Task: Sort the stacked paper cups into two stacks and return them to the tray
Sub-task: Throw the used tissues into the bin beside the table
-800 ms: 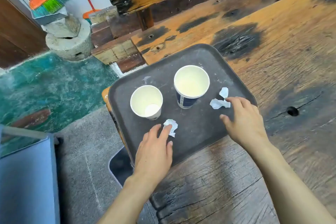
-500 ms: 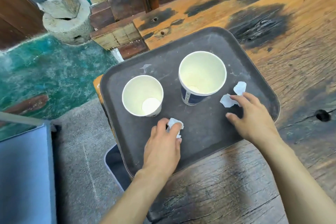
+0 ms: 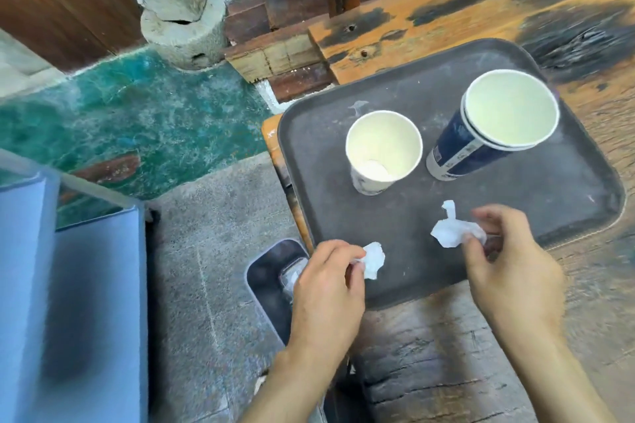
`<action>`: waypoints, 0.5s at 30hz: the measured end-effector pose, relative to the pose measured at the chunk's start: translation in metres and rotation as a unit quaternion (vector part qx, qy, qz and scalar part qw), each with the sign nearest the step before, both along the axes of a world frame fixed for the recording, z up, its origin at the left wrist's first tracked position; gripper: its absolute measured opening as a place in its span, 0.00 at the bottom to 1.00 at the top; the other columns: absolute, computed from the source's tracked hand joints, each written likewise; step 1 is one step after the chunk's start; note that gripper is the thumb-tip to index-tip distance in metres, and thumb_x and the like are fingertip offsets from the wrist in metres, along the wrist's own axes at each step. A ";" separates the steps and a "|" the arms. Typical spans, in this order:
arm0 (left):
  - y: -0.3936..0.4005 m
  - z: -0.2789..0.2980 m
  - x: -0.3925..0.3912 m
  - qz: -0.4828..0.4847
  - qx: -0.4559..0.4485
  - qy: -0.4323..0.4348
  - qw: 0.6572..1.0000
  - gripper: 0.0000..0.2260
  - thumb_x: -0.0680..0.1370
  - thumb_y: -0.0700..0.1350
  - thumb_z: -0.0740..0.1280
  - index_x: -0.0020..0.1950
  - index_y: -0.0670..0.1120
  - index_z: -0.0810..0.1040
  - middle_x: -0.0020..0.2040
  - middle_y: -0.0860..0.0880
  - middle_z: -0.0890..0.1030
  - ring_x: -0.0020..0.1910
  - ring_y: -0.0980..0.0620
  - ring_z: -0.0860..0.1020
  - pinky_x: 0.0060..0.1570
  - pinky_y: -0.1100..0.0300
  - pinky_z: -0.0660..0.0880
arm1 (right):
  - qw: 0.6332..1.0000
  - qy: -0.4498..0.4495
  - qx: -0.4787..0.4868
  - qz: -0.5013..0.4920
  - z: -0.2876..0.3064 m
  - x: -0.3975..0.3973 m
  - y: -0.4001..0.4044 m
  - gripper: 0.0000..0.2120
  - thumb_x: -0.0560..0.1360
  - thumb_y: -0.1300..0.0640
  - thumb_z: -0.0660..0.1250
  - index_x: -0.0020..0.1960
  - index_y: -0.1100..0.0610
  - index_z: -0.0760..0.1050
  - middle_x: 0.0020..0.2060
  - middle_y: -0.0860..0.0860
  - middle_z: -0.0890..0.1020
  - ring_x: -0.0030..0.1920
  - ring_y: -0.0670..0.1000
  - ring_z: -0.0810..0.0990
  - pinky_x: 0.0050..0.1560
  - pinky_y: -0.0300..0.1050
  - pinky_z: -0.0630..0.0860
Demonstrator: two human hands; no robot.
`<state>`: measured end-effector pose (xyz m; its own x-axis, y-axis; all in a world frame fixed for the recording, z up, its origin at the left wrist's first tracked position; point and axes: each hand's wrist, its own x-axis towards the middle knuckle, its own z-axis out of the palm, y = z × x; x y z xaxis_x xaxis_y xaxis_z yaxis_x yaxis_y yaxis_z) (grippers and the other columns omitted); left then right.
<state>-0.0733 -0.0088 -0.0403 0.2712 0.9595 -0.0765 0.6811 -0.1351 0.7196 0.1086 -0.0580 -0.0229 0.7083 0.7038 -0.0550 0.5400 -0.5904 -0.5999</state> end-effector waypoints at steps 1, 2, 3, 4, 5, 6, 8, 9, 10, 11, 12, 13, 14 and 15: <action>0.000 0.003 -0.016 0.019 0.001 -0.014 1.000 0.06 0.74 0.37 0.71 0.46 0.48 0.82 0.47 0.56 0.80 0.41 0.56 0.79 0.47 0.62 0.75 | 1.000 0.002 -0.001 0.005 0.003 -0.016 -0.002 0.13 0.73 0.58 0.68 0.55 0.47 0.71 0.39 0.44 0.82 0.38 0.55 0.80 0.38 0.43 0.65; 0.001 0.007 -0.034 0.036 0.004 -0.019 0.999 0.07 0.74 0.38 0.72 0.45 0.50 0.81 0.46 0.57 0.79 0.40 0.58 0.79 0.47 0.63 0.75 | 1.000 0.002 -0.004 0.011 0.007 -0.033 -0.004 0.13 0.73 0.57 0.69 0.54 0.46 0.71 0.35 0.40 0.80 0.35 0.54 0.78 0.36 0.42 0.65; 0.003 0.010 -0.051 0.050 0.006 -0.018 0.999 0.08 0.74 0.38 0.72 0.46 0.52 0.80 0.44 0.59 0.79 0.40 0.59 0.78 0.46 0.64 0.74 | 1.000 -0.003 -0.007 0.016 0.010 -0.047 -0.005 0.12 0.73 0.56 0.69 0.52 0.45 0.72 0.32 0.37 0.76 0.32 0.52 0.75 0.33 0.42 0.64; 0.006 0.013 -0.072 0.061 0.004 -0.017 0.998 0.10 0.74 0.39 0.72 0.49 0.54 0.79 0.44 0.59 0.78 0.42 0.60 0.78 0.46 0.65 0.74 | 1.000 -0.008 -0.006 0.020 0.013 -0.064 -0.005 0.11 0.73 0.56 0.69 0.51 0.44 0.72 0.30 0.36 0.73 0.30 0.50 0.72 0.31 0.40 0.63; 0.010 0.015 -0.094 0.066 0.002 -0.014 0.998 0.12 0.75 0.40 0.71 0.52 0.55 0.78 0.44 0.59 0.78 0.43 0.60 0.77 0.46 0.65 0.74 | 1.000 -0.012 -0.001 0.025 0.013 -0.080 -0.006 0.11 0.73 0.56 0.69 0.50 0.44 0.71 0.29 0.36 0.73 0.30 0.50 0.71 0.31 0.40 0.62; 0.014 0.015 -0.116 0.068 0.004 -0.006 0.998 0.13 0.75 0.40 0.71 0.56 0.55 0.78 0.45 0.58 0.78 0.44 0.61 0.77 0.47 0.65 0.73 | 0.999 -0.012 0.003 0.032 0.013 -0.098 -0.006 0.11 0.72 0.56 0.69 0.49 0.43 0.71 0.29 0.38 0.74 0.31 0.50 0.72 0.32 0.41 0.63; 0.022 0.012 -0.154 0.060 0.022 0.026 0.998 0.14 0.76 0.40 0.70 0.59 0.52 0.78 0.47 0.56 0.78 0.42 0.59 0.78 0.51 0.61 0.74 | 0.999 -0.010 0.015 0.045 0.010 -0.133 -0.007 0.12 0.72 0.56 0.69 0.49 0.43 0.69 0.34 0.40 0.76 0.33 0.49 0.74 0.34 0.42 0.64; 0.026 0.009 -0.172 0.053 0.030 0.042 0.997 0.13 0.76 0.40 0.70 0.60 0.51 0.79 0.48 0.54 0.78 0.43 0.56 0.79 0.52 0.57 0.75 | 0.998 -0.010 0.021 0.051 0.006 -0.152 -0.007 0.13 0.71 0.57 0.69 0.49 0.43 0.70 0.37 0.40 0.76 0.34 0.48 0.75 0.35 0.41 0.65; 0.029 0.006 -0.188 0.045 0.034 0.054 0.997 0.12 0.77 0.40 0.70 0.59 0.49 0.79 0.49 0.53 0.78 0.44 0.53 0.80 0.52 0.55 0.76 | 0.998 -0.008 0.024 0.059 0.001 -0.171 -0.007 0.13 0.71 0.57 0.70 0.48 0.43 0.71 0.40 0.40 0.75 0.35 0.48 0.75 0.36 0.41 0.67; 0.032 0.000 -0.202 0.038 0.036 0.064 0.997 0.11 0.76 0.39 0.70 0.58 0.48 0.80 0.50 0.52 0.78 0.45 0.51 0.80 0.52 0.53 0.77 | 0.998 -0.003 0.021 0.067 -0.006 -0.190 -0.007 0.12 0.70 0.58 0.70 0.48 0.44 0.72 0.42 0.41 0.75 0.36 0.48 0.77 0.37 0.42 0.69; 0.035 -0.009 -0.215 0.032 0.036 0.073 0.996 0.10 0.76 0.38 0.70 0.57 0.47 0.81 0.50 0.51 0.78 0.44 0.50 0.81 0.52 0.53 0.78 | 0.997 0.002 0.013 0.074 -0.014 -0.207 -0.008 0.12 0.70 0.58 0.71 0.48 0.45 0.72 0.44 0.43 0.76 0.37 0.49 0.78 0.38 0.44 0.71; 0.037 -0.017 -0.224 0.030 0.034 0.081 0.996 0.10 0.75 0.37 0.70 0.55 0.46 0.82 0.49 0.51 0.78 0.43 0.51 0.80 0.51 0.53 0.78 | 0.997 0.009 0.001 0.079 -0.023 -0.221 -0.008 0.11 0.71 0.57 0.71 0.48 0.45 0.73 0.45 0.44 0.77 0.39 0.50 0.78 0.39 0.46 0.74; 0.039 -0.028 -0.233 0.028 0.030 0.089 0.995 0.09 0.75 0.37 0.71 0.54 0.45 0.82 0.49 0.52 0.77 0.42 0.51 0.80 0.49 0.54 0.78 | 0.996 0.015 -0.014 0.083 -0.035 -0.235 -0.009 0.10 0.71 0.57 0.70 0.49 0.46 0.73 0.45 0.45 0.78 0.40 0.52 0.79 0.39 0.48 0.75; 0.041 -0.041 -0.239 0.025 0.025 0.095 0.995 0.09 0.75 0.36 0.71 0.53 0.45 0.83 0.49 0.52 0.76 0.41 0.51 0.80 0.48 0.55 0.78 | 0.996 0.021 -0.029 0.085 -0.048 -0.247 -0.009 0.10 0.71 0.56 0.71 0.49 0.46 0.74 0.46 0.46 0.78 0.40 0.53 0.80 0.39 0.48 0.76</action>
<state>-0.3128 0.0318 -0.0810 0.2081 0.9754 -0.0727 0.8105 -0.1304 0.5710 -0.1380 -0.0669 -0.0708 0.5759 0.8077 -0.1262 0.6106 -0.5277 -0.5905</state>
